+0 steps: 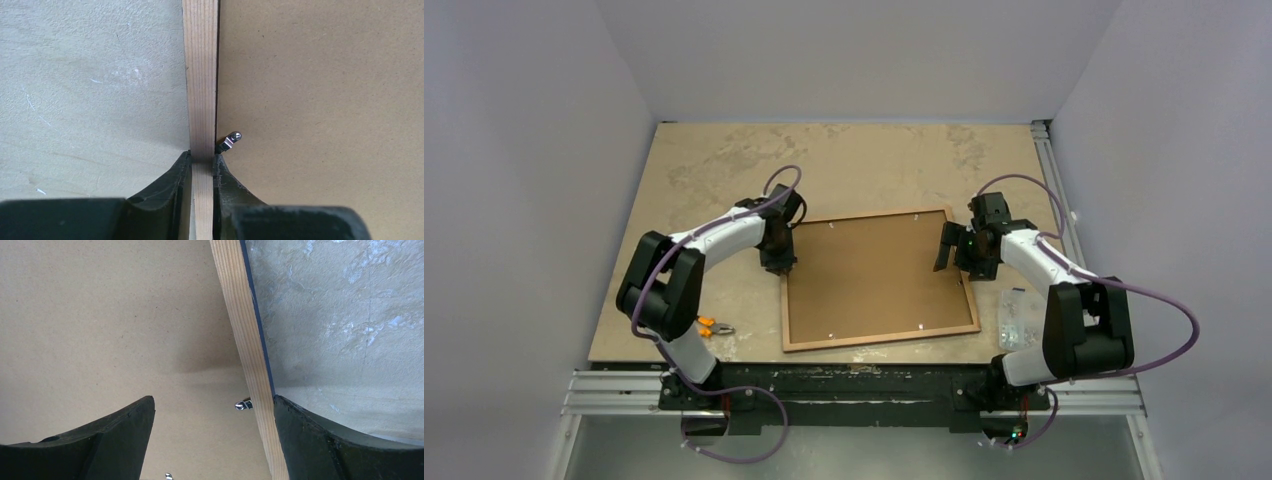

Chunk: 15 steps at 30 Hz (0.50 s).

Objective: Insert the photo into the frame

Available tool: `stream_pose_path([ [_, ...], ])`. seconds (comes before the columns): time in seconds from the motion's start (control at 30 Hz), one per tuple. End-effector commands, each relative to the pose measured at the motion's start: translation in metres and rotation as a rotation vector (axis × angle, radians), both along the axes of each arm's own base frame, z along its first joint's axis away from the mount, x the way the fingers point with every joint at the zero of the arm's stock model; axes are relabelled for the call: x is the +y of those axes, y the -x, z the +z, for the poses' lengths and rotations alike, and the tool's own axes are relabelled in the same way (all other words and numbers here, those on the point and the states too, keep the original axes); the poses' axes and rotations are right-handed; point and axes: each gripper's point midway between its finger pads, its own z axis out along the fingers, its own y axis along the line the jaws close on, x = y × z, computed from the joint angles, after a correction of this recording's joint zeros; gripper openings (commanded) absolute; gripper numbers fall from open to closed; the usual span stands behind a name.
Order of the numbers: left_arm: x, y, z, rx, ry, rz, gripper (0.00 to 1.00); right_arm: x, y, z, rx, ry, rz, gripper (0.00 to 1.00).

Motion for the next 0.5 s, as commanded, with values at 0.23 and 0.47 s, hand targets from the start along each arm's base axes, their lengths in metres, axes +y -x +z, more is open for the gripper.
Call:
stream_pose_path([
  [0.23,-0.013,-0.028,0.008,-0.126,0.086,-0.033,0.34,0.021,-0.009,0.006,-0.028,-0.095,0.047,0.86],
  [0.47,-0.005,-0.035,0.004,-0.103,0.022,-0.029,0.5,0.022,-0.009,0.003,-0.021,-0.101,0.052,0.85],
])
